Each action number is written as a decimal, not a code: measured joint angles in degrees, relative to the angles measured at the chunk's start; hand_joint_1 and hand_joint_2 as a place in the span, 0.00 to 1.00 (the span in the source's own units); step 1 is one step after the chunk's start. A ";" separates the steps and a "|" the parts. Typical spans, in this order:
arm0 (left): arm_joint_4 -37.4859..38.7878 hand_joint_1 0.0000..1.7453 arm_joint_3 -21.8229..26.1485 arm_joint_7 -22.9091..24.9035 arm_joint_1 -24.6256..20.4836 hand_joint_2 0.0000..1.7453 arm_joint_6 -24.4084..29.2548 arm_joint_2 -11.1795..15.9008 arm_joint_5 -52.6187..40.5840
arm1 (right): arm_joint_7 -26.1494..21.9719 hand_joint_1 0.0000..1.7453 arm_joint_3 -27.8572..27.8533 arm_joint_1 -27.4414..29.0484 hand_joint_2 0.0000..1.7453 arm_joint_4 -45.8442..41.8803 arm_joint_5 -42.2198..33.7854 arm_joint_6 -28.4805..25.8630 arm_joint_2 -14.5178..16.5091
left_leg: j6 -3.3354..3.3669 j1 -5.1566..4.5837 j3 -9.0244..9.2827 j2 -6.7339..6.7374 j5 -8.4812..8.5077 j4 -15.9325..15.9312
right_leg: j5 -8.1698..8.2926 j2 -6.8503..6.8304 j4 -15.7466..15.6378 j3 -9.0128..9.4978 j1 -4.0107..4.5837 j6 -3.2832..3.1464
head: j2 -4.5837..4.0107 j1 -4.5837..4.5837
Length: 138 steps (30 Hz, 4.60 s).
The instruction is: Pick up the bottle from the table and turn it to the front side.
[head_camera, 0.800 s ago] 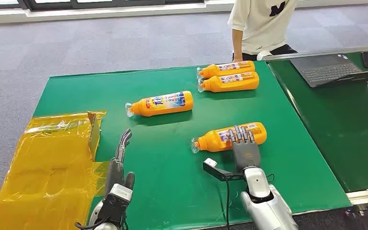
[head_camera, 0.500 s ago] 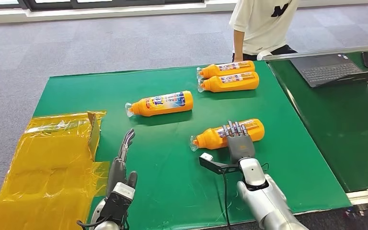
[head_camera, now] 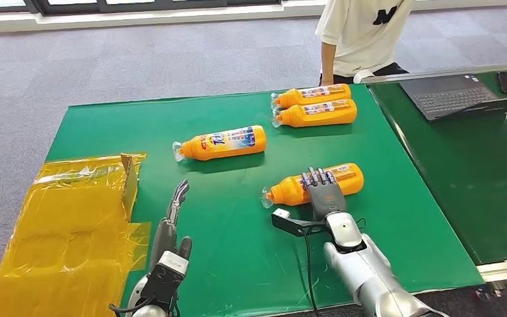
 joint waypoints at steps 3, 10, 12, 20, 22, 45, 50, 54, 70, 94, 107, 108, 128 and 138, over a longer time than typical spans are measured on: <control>0.04 0.00 0.00 0.00 -0.19 0.00 0.00 0.08 0.14 | -0.25 1.00 -0.05 -0.81 1.00 0.49 -1.39 0.92 0.00 | 0.00 0.00 0.06 0.00 0.02 0.00 | 0.01 0.00 0.00 0.06 0.00 0.00 | 0.00 0.00; 0.05 0.00 0.00 0.01 -0.30 0.00 0.00 0.15 0.15 | 0.90 1.00 -0.05 -1.52 1.00 0.99 -1.03 0.25 0.08 | 0.00 0.00 0.13 -0.03 0.04 0.00 | 0.03 -0.02 0.00 0.16 0.00 0.02 | 0.00 0.00; -0.03 0.00 0.00 0.02 -0.28 0.00 0.00 0.19 0.16 | 1.66 1.00 -0.05 -1.48 1.00 1.00 -0.61 -0.56 0.18 | 0.00 0.00 0.12 -0.03 0.05 0.00 | 0.04 -0.02 0.00 0.16 0.00 0.02 | 0.00 0.00; -0.22 0.00 0.00 0.33 -0.16 0.00 0.02 0.28 0.16 | 2.92 1.00 0.02 -0.88 1.00 0.87 0.37 -2.91 0.28 | 0.00 0.00 0.10 -0.04 0.05 0.00 | 0.05 -0.02 0.00 0.13 0.00 0.03 | 0.00 0.00; -0.32 0.00 0.00 0.33 -0.14 0.00 0.02 0.29 0.16 | 2.94 1.00 0.03 -0.69 1.00 0.77 0.39 -3.32 0.28 | 0.00 0.00 0.09 -0.04 0.05 0.00 | 0.05 -0.02 0.00 0.12 0.00 0.03 | 0.00 0.00; -1.07 0.00 0.00 0.35 0.56 0.00 0.55 0.30 0.14 | -1.08 1.00 0.03 3.01 1.00 -7.01 -3.15 -8.48 0.42 | 0.00 0.00 -0.11 -0.08 0.06 0.00 | 0.05 -0.05 0.01 -0.06 -0.01 0.02 | 0.00 0.00; -1.11 0.00 0.00 0.35 0.58 0.00 0.56 0.30 0.13 | -1.85 1.00 0.01 3.31 1.00 -7.76 -4.03 -8.62 0.44 | 0.00 0.00 -0.11 -0.08 0.06 0.00 | 0.05 -0.06 0.01 -0.06 -0.01 0.02 | 0.00 0.00; -1.14 0.00 0.00 0.35 0.65 0.00 0.70 0.30 0.11 | -4.45 1.00 -0.03 4.43 1.00 -10.97 -7.32 -8.90 0.45 | 0.00 0.00 -0.12 -0.08 0.06 0.00 | 0.05 -0.05 0.01 -0.08 -0.01 0.02 | 0.00 0.00; 0.31 0.00 -0.48 -2.79 -0.04 0.00 2.92 0.31 0.66 | -26.20 1.00 -2.11 9.91 1.00 -30.87 -52.13 2.11 1.64 | 0.00 0.00 -0.14 -0.08 0.06 0.00 | 0.05 -0.05 0.01 -0.13 -0.01 0.02 | 0.00 0.00; 3.33 0.00 -3.09 -4.45 -10.22 0.00 3.46 -0.94 3.82 | -30.99 1.00 -1.41 10.60 1.00 -32.93 -67.37 11.78 8.00 | -0.03 0.01 -0.15 -0.09 0.11 0.00 | 0.08 -0.05 0.03 -0.12 -0.01 -0.01 | 0.00 0.00; 4.68 0.00 -3.26 -4.59 -11.41 0.25 3.73 -1.35 3.91 | -30.99 1.00 -0.85 10.59 1.00 -31.92 -67.51 11.78 8.35 | -0.02 0.01 -0.16 -0.09 0.12 0.00 | 0.08 -0.05 0.03 -0.13 -0.01 -0.01 | 0.00 0.00; 4.70 0.00 -3.26 -4.75 -11.47 0.50 3.76 -1.37 3.98 | -30.99 1.00 -0.84 10.59 1.00 -31.88 -67.50 11.79 8.35 | -0.02 0.01 -0.16 -0.09 0.12 0.00 | 0.08 -0.05 0.03 -0.13 -0.01 -0.01 | 0.00 0.00; 13.98 0.00 -5.17 -4.31 -23.62 1.00 2.96 -4.67 9.12 | -31.07 1.00 3.84 8.76 1.00 -29.62 -69.15 12.31 10.01 | -0.03 0.01 -0.16 -0.12 0.15 0.00 | 0.11 -0.06 0.04 -0.14 -0.01 -0.02 | 0.00 0.01; 22.50 0.00 -5.22 -5.23 -27.39 1.00 4.81 -6.61 10.10 | -29.84 1.00 7.69 5.12 1.00 -30.21 -68.83 11.72 10.78 | -0.07 0.01 -0.17 -0.12 0.19 0.00 | 0.16 -0.06 0.06 -0.14 -0.01 -0.04 | 0.00 0.01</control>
